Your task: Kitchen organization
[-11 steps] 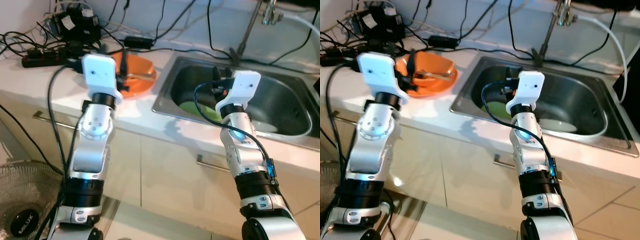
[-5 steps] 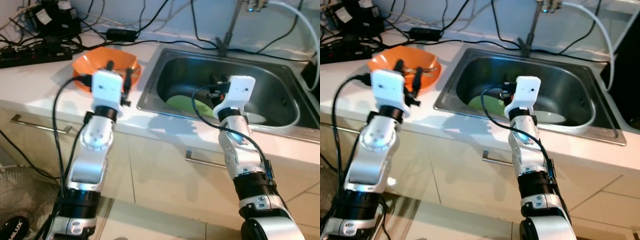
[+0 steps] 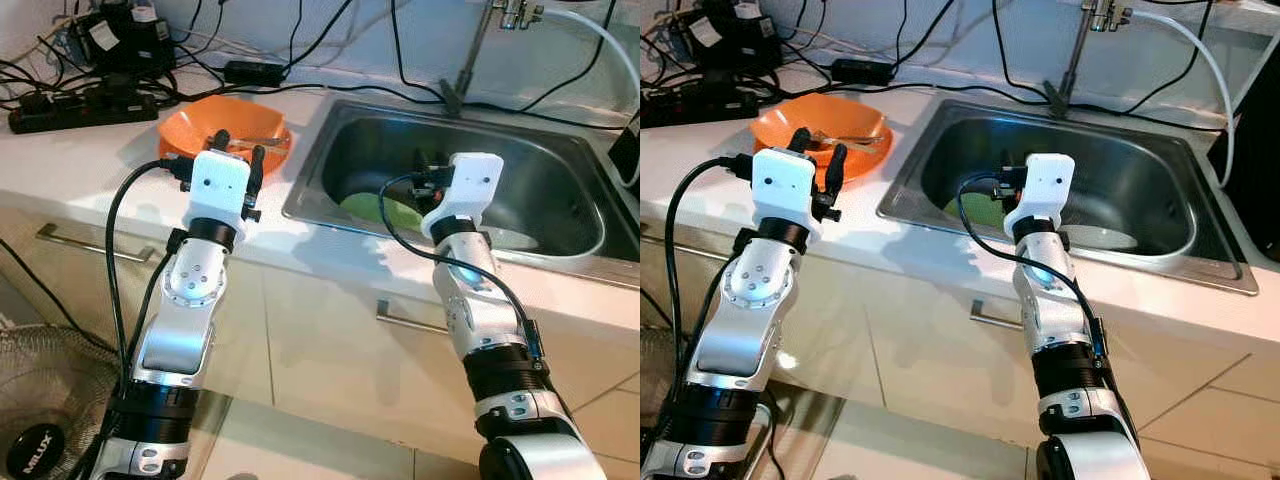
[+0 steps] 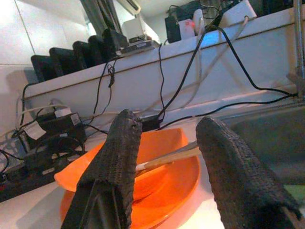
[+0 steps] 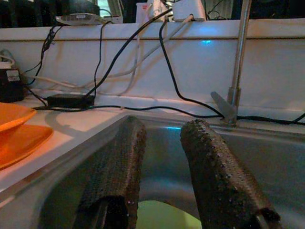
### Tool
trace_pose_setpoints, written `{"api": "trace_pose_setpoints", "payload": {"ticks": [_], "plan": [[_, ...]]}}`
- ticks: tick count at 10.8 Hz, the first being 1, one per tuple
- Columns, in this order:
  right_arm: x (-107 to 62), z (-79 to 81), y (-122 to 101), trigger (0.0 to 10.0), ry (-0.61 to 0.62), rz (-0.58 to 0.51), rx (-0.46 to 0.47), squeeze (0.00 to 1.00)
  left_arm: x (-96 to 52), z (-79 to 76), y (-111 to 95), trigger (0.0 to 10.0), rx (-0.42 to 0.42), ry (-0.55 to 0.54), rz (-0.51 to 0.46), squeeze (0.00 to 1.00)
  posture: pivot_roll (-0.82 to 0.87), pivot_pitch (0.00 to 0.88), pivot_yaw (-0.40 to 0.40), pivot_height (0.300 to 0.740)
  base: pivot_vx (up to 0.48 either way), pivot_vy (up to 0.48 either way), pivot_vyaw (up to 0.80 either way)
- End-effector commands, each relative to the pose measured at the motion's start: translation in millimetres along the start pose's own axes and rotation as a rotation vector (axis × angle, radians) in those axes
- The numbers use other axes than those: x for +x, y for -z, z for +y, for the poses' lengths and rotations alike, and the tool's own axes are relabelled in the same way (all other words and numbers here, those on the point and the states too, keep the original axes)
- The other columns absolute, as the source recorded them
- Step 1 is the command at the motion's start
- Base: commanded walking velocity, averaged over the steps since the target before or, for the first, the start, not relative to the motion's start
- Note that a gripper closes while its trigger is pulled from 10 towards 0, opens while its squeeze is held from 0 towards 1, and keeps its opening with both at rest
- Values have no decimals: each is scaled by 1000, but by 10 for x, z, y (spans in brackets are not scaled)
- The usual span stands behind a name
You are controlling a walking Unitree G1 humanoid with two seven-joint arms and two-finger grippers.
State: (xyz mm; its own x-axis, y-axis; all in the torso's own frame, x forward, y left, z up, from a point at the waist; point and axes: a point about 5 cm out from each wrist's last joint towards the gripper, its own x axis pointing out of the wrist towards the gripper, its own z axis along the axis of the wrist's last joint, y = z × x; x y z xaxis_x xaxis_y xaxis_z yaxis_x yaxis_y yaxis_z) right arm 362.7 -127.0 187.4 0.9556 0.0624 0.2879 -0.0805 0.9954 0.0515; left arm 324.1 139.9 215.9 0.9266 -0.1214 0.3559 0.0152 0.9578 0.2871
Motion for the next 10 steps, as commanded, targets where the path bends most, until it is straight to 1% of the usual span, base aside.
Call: {"api": "trace_pose_setpoints", "payload": {"ticks": [1, 6, 10], "plan": [[21, 12, -19, 10000, -9, -5, -2, 0, 27, -2, -70, 10000, 8, -10, -22, 0, 264, 34, -46, 740, 247, 0, 0], [36, 1, -26, 10000, 0, -8, 10, 0, 67, 58, -179, 10000, 25, -40, -69, 0, 267, 44, -48, 740, 314, 0, 0], [34, -6, -20, 10000, 5, -6, 11, 0, 77, 63, -223, 10000, 25, -53, -83, 0, 268, 43, -48, 740, 351, 0, 0]]}}
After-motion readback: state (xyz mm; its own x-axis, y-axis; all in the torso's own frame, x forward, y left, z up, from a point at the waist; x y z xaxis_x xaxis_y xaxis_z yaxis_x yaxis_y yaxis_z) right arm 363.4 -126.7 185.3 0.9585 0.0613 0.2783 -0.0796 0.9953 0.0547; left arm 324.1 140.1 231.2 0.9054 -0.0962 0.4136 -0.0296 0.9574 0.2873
